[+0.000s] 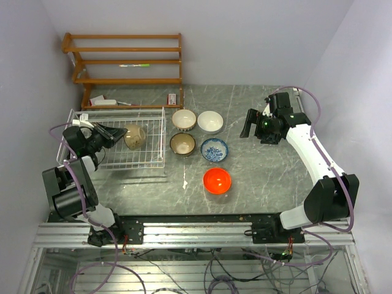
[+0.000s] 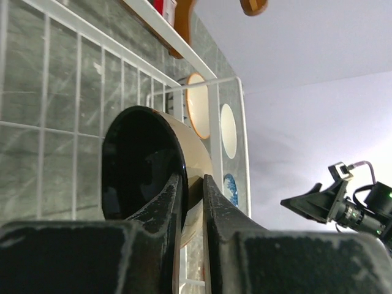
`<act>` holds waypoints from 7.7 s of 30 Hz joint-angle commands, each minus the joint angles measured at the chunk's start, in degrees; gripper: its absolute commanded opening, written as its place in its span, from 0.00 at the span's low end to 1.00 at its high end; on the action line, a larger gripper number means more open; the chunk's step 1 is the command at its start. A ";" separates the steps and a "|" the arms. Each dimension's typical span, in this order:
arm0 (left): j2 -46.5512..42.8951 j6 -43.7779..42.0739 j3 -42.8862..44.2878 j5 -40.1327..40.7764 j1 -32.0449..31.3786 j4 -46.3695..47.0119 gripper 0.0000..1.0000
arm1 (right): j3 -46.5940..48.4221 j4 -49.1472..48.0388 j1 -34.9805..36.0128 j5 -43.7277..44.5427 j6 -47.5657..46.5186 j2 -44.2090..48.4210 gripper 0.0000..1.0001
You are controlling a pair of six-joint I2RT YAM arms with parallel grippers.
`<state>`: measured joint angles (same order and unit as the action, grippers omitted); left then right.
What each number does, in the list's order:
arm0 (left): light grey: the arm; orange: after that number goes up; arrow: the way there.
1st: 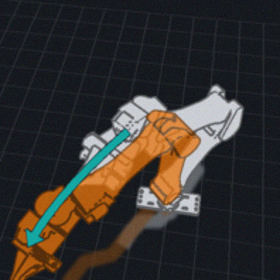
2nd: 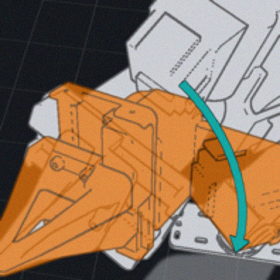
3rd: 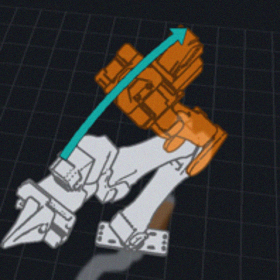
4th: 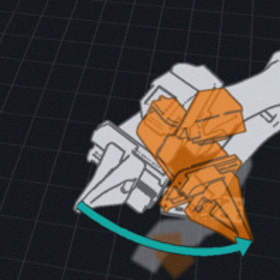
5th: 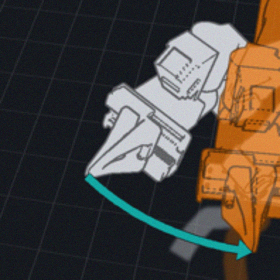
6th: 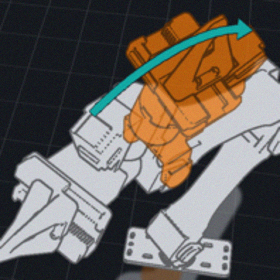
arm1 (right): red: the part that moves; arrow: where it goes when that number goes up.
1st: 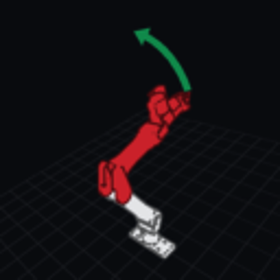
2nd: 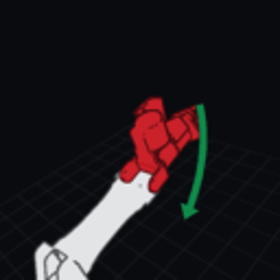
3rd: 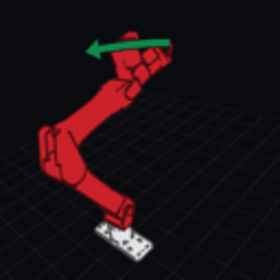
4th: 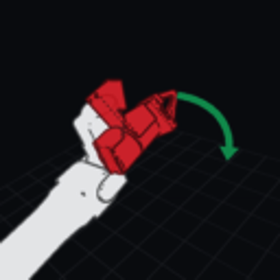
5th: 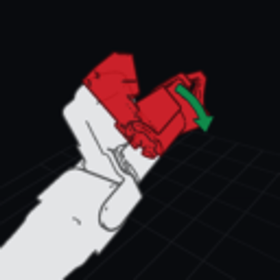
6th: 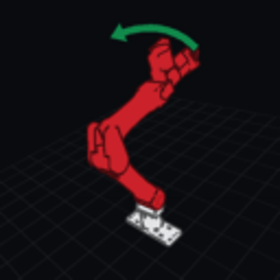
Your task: Load the bowls into the dish rack
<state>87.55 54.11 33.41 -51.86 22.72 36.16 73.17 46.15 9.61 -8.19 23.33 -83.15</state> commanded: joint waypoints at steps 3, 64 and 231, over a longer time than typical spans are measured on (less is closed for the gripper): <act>1.88 -8.53 -0.54 6.86 3.07 -13.21 0.28 | -0.98 -1.04 -0.46 0.68 -0.01 0.62 0.98; 10.30 -34.83 41.79 56.42 -35.19 -65.03 0.76 | -3.87 -1.81 -0.48 -1.35 -1.19 0.61 0.98; -2.47 6.07 10.53 4.55 -18.26 -4.29 0.07 | -5.67 -1.67 -4.32 -3.17 -1.55 1.54 0.96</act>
<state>84.12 59.07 43.29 -43.33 3.73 23.55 68.23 45.08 5.67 -11.20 21.85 -82.35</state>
